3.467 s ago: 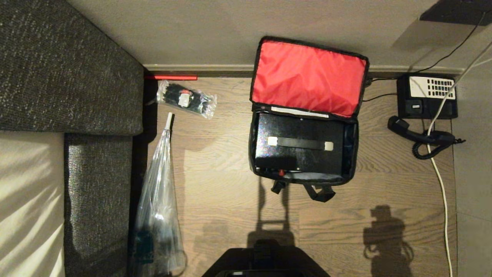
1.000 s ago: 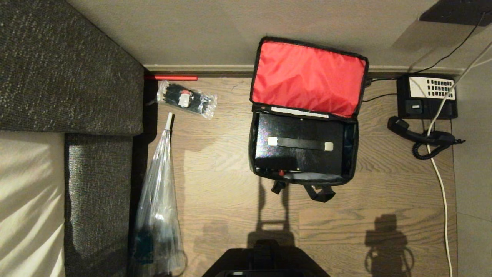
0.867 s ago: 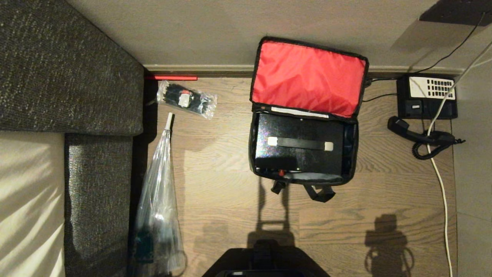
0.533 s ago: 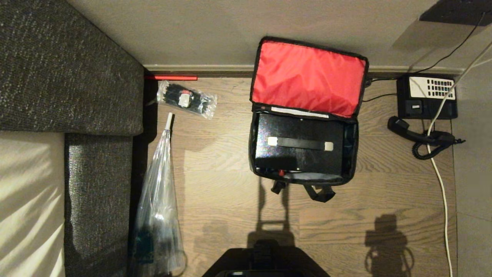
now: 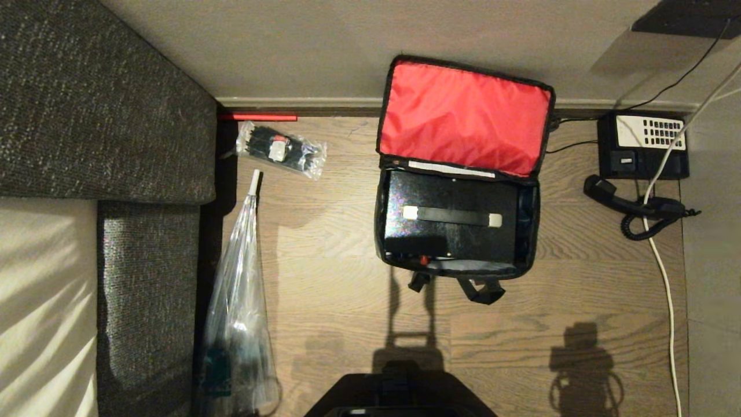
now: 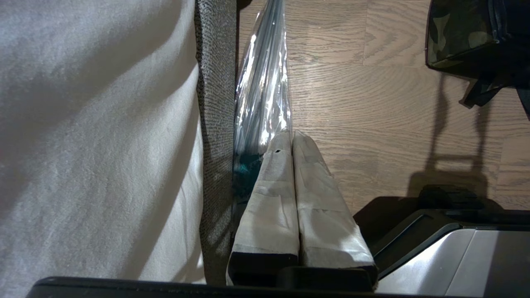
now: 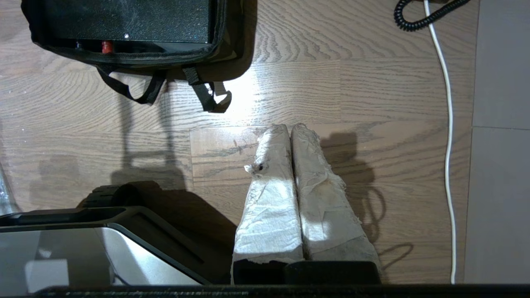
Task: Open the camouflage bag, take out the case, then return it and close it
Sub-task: Grip the handle
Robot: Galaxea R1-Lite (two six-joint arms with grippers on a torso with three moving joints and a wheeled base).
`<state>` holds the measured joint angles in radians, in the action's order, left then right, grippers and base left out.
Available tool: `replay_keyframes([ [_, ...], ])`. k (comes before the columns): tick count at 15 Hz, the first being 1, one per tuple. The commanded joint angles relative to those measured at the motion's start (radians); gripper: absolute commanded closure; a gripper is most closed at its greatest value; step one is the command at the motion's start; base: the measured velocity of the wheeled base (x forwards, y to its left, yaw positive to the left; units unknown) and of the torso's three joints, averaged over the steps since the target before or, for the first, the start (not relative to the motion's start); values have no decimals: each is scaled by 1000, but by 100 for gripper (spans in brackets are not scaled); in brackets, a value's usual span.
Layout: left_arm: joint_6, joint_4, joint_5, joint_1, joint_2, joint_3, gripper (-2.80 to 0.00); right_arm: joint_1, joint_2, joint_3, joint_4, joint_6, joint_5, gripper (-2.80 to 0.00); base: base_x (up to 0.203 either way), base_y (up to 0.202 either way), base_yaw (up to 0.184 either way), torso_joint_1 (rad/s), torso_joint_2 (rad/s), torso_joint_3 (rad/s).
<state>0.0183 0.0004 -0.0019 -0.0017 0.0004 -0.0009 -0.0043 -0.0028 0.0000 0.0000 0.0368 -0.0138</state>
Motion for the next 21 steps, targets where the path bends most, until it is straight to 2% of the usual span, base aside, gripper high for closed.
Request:
replay_keyframes([
  [1,-4,3,0,0,0,1,0,0,0,0,0,0,0,0,0,0,0,0,0,0],
  [13,-17,3,2,0,0,1,0,0,-2,0,0,0,0,0,0,0,0,0,0,3],
  [21,-18,3,2,0,0,1,0,0,-2,0,0,0,0,0,0,0,0,2,2,177],
])
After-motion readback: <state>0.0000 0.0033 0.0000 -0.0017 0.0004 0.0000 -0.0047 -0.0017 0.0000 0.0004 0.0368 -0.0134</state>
